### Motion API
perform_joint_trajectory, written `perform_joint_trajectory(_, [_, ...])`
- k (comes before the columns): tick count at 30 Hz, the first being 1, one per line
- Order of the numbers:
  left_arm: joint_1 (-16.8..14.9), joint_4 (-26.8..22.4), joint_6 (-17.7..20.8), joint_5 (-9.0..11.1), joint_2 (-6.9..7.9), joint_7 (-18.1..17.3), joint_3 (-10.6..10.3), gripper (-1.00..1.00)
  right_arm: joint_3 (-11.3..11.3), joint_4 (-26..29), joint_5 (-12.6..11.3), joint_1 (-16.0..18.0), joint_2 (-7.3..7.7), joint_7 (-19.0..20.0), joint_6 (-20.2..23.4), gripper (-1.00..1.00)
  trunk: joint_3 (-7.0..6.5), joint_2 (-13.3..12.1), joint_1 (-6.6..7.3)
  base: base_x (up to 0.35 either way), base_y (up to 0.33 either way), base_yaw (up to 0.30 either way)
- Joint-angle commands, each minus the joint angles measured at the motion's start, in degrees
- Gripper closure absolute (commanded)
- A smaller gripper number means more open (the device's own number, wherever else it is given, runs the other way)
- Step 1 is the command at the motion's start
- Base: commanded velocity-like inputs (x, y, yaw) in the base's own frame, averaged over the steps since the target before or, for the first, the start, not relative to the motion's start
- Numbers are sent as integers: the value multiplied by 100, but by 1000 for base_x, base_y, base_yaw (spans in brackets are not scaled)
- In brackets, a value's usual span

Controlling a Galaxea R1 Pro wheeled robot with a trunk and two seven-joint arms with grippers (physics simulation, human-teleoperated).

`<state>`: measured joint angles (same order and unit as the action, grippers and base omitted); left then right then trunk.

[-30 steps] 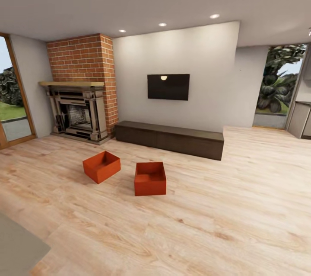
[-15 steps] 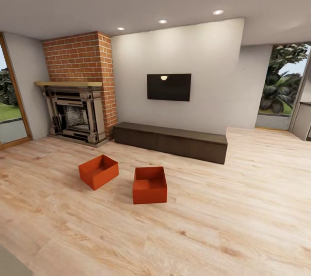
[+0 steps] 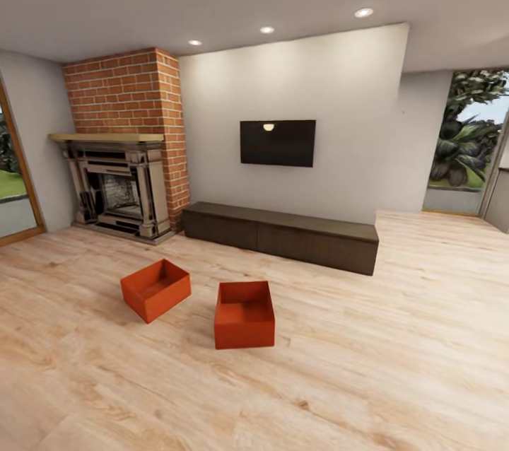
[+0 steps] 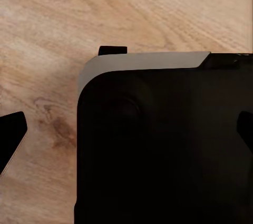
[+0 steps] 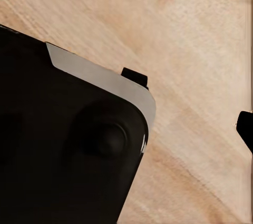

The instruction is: Move the two storage containers from the living room to the garage. In the garage, place one container on the floor and stack the other container on top of it (either order is fine).

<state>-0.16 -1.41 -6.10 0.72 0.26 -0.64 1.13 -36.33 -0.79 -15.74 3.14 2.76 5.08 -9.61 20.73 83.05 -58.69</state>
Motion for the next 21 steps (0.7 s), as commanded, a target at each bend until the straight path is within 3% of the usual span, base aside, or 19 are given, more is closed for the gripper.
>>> perform_joint_trajectory(1, [-2, 0, -14, 7, 0, -7, 10, -100, -36, -9, -61, 6, 2, 32, -24, -100, 6, 3, -4, 323, 0, 0])
perform_joint_trajectory(21, [-2, 0, -23, 6, 0, -7, 10, -100, -34, -9, -61, 5, 5, 30, -24, -100, 6, 3, -4, 323, 0, 0])
